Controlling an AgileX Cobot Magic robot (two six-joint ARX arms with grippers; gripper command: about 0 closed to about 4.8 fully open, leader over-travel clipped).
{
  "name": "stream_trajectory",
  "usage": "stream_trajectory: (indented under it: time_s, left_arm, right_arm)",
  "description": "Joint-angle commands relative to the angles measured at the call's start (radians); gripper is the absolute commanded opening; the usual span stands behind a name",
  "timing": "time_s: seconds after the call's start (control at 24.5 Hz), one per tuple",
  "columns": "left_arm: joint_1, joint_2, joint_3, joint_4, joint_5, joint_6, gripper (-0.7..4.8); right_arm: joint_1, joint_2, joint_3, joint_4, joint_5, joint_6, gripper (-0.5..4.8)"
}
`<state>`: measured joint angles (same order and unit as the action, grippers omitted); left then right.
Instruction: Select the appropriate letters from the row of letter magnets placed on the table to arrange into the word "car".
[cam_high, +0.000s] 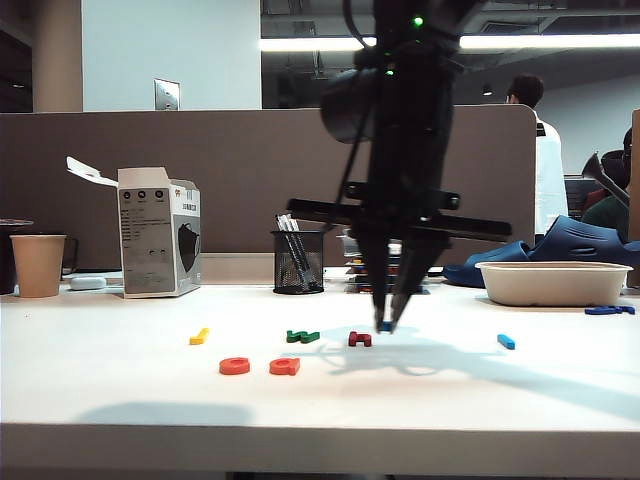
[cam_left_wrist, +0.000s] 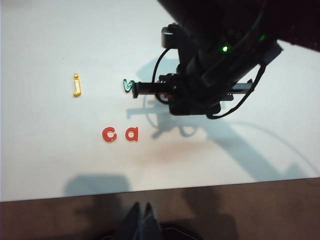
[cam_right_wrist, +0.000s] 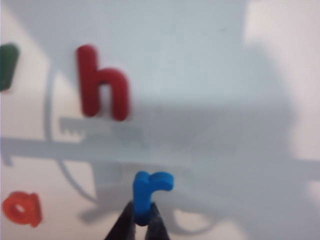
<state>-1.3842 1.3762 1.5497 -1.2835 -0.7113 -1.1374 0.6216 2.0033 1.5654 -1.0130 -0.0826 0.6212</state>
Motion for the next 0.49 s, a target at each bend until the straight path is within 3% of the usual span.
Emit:
stream_trajectory:
  time_s: [0.04, 0.49]
  left_arm:
    - [0.001, -0.002, 0.004, 0.000, -0.009, 0.003, -0.05]
    - [0.001, -0.002, 0.004, 0.000, -0.009, 0.003, -0.05]
  right_arm:
    - [0.041, -0.008, 0.002, 0.022, -0.002, 0.038, -0.08]
    - [0.085, -0.006, 0.002, 0.004, -0.023, 0.068, -0.08]
